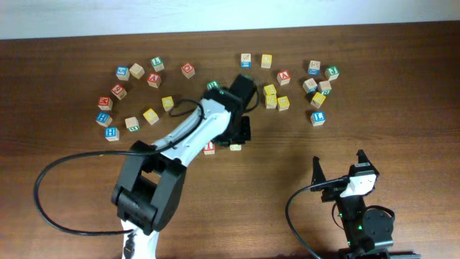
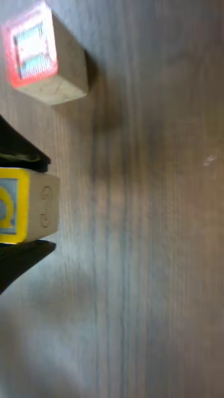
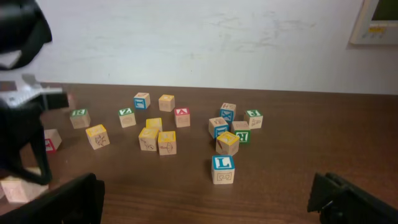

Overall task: Spell out ICRA
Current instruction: 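Place the C block to the right of the I block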

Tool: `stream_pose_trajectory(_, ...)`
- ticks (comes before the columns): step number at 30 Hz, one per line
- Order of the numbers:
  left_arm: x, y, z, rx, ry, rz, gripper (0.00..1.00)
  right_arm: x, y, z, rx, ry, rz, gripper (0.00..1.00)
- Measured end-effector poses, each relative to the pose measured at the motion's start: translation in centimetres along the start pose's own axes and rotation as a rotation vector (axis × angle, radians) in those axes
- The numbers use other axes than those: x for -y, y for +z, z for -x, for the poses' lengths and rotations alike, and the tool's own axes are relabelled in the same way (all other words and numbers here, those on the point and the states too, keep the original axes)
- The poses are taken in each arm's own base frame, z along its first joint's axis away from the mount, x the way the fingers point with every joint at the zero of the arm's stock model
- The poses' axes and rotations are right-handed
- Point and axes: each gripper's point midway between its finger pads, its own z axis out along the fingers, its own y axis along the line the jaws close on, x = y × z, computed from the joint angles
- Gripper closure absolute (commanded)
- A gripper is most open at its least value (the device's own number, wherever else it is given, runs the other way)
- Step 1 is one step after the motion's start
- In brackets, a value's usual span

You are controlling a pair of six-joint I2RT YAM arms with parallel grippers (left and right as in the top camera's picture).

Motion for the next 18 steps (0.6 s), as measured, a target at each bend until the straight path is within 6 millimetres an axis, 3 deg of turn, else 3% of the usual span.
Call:
stream_pose_trajectory(3,-1.8,2.2,-1.0,0.007,-0.058,0.052,0.76,0.0,0.0,0.0,0.001,-0.001,0.000,0.02)
stream_pose_trajectory(11,-2.3,2.2,0.6,0.092,-0.070,0.083,0.75,0.0,0.0,0.0,0.001,0.000,0.000,0.02)
stream_pose_trajectory(14,-2.5,2.3,0.6,0.100,-0.072,0.096,0.67,0.0,0.0,0.0,0.001,-0.001,0.000,0.02)
stream_pose_trajectory(18,-2.9,2.4,0.3,0.088,-0.073,0.110,0.72,0.0,0.0,0.0,0.001,-0.001,0.000,0.02)
